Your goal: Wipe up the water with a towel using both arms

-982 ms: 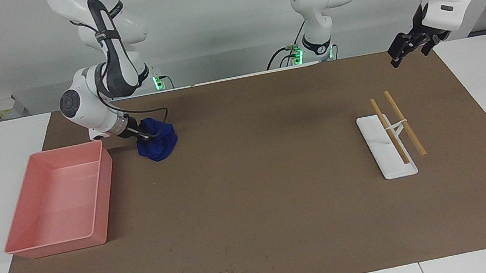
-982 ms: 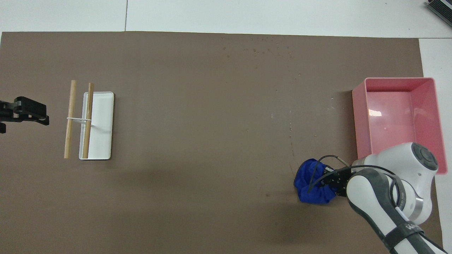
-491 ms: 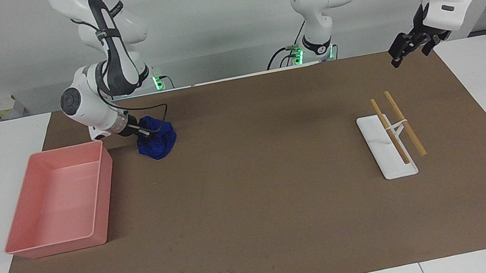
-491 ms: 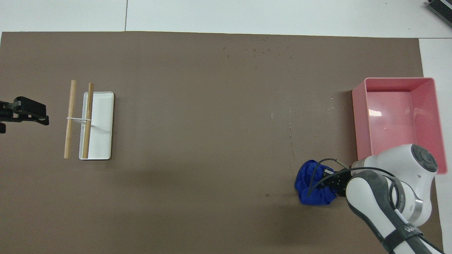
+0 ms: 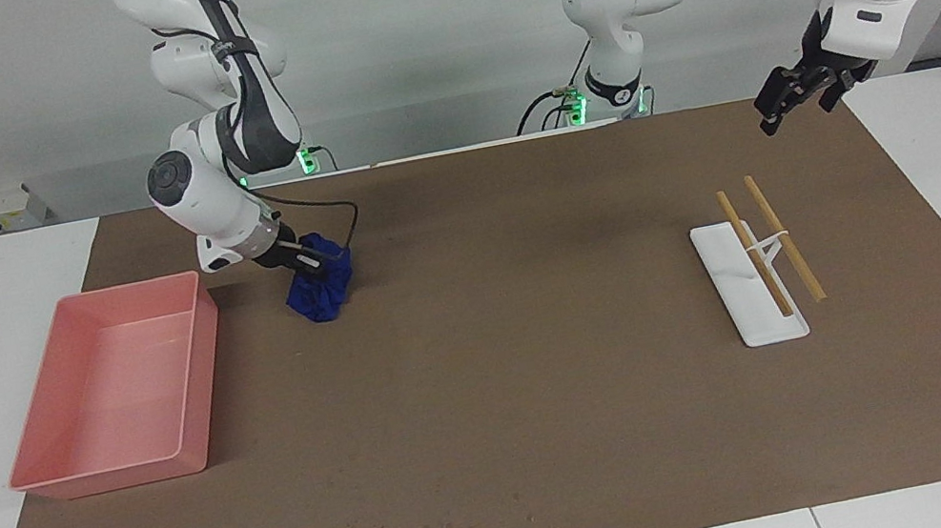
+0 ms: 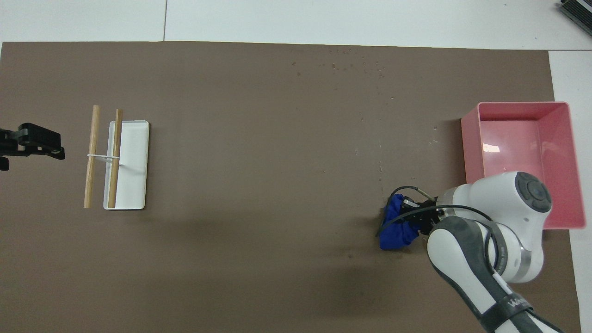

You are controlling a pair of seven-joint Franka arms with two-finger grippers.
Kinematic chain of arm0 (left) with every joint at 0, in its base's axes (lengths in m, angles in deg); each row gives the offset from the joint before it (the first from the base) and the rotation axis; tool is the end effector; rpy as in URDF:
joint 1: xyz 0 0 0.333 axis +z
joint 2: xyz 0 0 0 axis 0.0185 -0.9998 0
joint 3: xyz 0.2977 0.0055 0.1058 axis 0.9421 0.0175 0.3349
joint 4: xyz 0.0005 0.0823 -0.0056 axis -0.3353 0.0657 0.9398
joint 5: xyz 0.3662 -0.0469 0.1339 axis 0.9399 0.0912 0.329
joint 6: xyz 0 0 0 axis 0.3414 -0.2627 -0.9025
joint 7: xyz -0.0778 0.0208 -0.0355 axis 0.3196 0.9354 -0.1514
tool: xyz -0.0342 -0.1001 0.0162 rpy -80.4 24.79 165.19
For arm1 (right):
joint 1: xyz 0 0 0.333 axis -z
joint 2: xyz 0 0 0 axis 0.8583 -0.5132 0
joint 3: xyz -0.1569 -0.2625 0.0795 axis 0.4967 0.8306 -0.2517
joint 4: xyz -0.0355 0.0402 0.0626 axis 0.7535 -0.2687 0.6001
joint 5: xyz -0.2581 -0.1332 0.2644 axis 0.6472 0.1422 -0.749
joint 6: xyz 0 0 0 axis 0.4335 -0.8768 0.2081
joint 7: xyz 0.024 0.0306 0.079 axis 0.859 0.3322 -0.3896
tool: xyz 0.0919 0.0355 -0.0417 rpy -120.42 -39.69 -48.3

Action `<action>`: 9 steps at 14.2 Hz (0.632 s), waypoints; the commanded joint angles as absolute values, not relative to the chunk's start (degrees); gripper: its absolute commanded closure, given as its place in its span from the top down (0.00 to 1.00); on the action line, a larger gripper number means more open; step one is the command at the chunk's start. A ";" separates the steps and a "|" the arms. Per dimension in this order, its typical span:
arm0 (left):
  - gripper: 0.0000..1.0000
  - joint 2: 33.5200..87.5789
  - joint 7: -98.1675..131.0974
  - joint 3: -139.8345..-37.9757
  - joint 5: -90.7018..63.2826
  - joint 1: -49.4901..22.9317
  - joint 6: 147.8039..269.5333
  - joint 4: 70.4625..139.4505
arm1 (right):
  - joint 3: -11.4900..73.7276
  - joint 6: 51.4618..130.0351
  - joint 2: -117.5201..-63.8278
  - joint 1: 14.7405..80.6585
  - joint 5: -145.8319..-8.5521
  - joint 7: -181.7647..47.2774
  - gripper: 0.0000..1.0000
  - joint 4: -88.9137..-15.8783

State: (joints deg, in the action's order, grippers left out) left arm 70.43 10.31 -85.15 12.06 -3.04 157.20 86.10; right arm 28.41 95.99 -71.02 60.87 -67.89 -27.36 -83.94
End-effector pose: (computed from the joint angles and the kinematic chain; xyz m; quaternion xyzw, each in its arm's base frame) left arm 0.5482 -0.0110 0.6169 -0.9971 -0.0702 0.0301 0.0076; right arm 0.4699 0.0830 0.3500 -0.9377 0.3094 0.1139 0.1095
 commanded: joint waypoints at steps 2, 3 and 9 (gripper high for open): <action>1.00 71.75 10.87 -84.64 11.43 -4.22 158.61 87.95 | 29.18 80.68 -68.48 64.82 -63.94 -26.72 0.00 -70.06; 1.00 71.75 10.78 -84.82 11.43 -4.57 158.79 88.04 | 29.18 77.51 -68.48 66.06 -62.00 -27.42 0.00 -65.76; 1.00 71.75 10.87 -84.91 11.25 -7.04 157.39 86.21 | 29.09 76.23 -69.35 77.47 -53.56 -43.99 0.00 -56.40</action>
